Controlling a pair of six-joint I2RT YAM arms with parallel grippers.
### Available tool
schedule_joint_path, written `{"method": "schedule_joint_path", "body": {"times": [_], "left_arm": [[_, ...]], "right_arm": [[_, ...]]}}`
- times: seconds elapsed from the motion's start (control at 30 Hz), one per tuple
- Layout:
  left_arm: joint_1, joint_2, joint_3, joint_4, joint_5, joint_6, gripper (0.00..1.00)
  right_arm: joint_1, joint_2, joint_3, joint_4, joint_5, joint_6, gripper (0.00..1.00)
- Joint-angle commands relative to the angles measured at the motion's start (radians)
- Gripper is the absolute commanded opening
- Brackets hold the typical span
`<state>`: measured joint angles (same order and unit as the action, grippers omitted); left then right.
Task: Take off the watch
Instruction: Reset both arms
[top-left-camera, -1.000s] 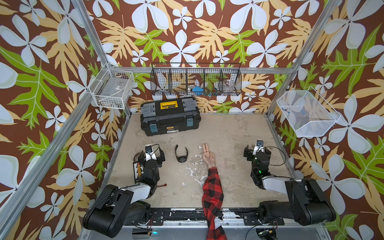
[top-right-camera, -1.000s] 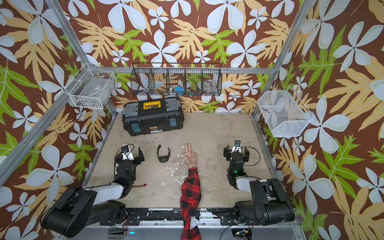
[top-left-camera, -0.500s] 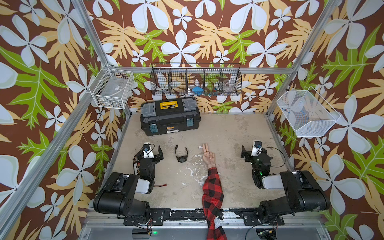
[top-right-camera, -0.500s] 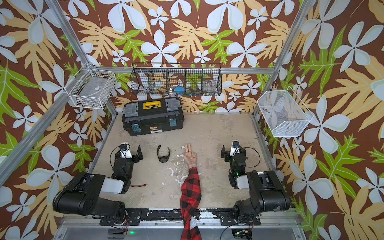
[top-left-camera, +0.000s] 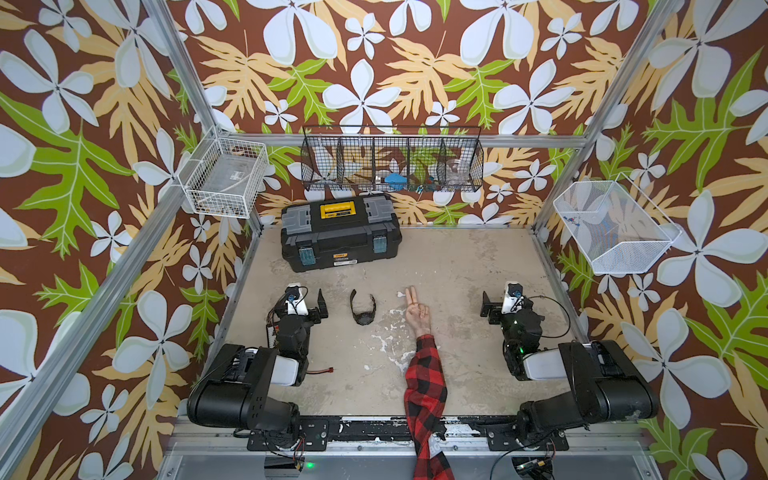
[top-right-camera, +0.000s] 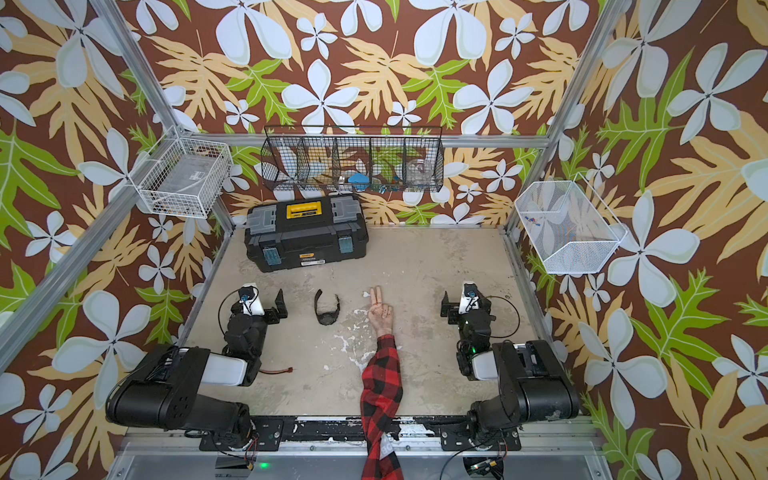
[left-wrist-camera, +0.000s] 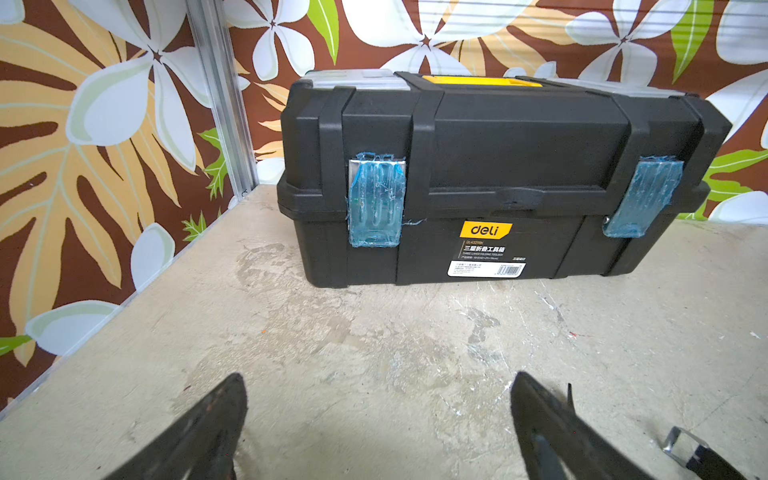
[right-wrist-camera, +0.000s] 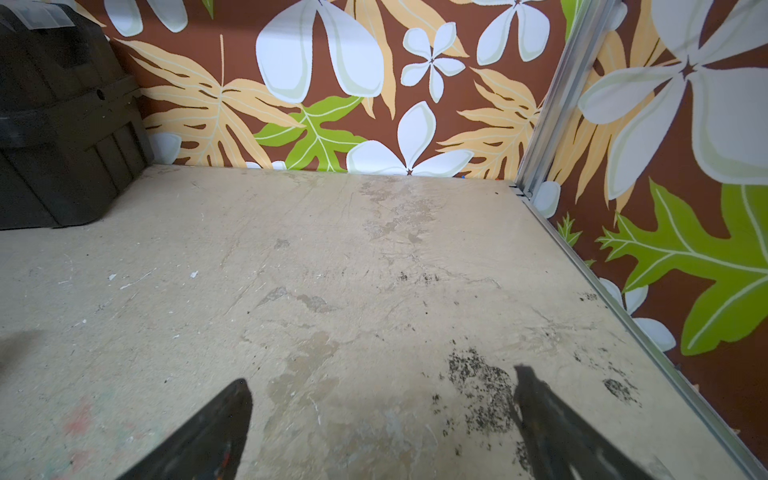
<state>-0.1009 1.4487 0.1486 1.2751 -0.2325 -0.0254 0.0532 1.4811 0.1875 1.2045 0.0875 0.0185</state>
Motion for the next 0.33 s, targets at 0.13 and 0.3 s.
{"method": "schedule_joint_path", "body": {"times": [0.13,0.3], "left_arm": [[0.002,0.009,0.01,0.013,0.015,-0.006,1.0],[0.032,0.0,0.015,-0.008,0.08,-0.018,1.0]], "right_arm": [[0.001,-0.002,0.003,0.033,0.018,-0.009,1.0],[-0.001,0.0,0.005,0.032,0.017,-0.008,1.0]]}}
